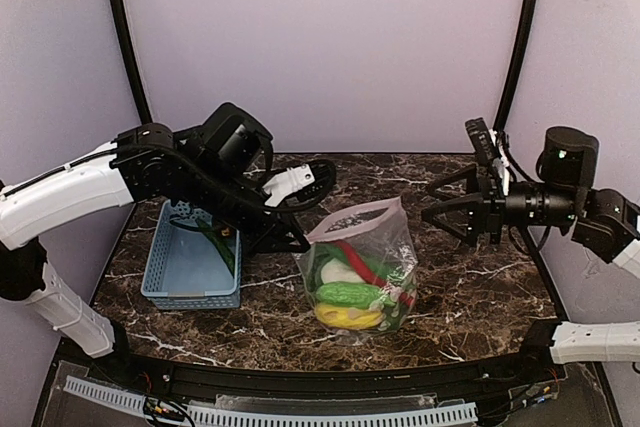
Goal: Place the food in the zip-top bag and seal the zipper
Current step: Adjust the zipper food storage bag at the center of the board, then pass from the left arm to the right
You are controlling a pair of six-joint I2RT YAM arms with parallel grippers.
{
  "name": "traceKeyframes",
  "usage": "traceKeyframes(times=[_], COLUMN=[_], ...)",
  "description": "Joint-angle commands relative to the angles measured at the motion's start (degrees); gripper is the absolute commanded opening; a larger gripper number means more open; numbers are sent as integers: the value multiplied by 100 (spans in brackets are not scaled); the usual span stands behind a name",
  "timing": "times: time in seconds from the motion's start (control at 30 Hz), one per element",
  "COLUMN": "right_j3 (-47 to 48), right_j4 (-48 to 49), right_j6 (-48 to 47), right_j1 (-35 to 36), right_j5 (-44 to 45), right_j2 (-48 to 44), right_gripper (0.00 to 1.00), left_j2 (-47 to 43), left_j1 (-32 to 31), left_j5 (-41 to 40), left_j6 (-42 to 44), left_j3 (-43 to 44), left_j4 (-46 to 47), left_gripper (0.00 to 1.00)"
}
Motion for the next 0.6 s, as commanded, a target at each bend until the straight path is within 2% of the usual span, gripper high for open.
traceKeyframes(times=[0.0,0.2,0.37,0.57], right_j3=[581,1329,1721,1933], right_j4=[-167,-495,-810,-993], right_j6=[-574,-1177,-1552,-1875], right_j1=[237,609,830,847], right_j5=[-684,-898,-837,-884], right_j2=[774,1824,2540,2980], right_gripper=[69,67,59,61], left_j2=[-254,-274,-241,-126], left_j1=[-16,-13,-14,-12], left_j5=[350,438,549,650], left_j6=[-21,-14,-31,-55], left_j3=[-104,-78,-44,91], left_j4=[46,-63,-70,-153], left_gripper=[1,1,1,1])
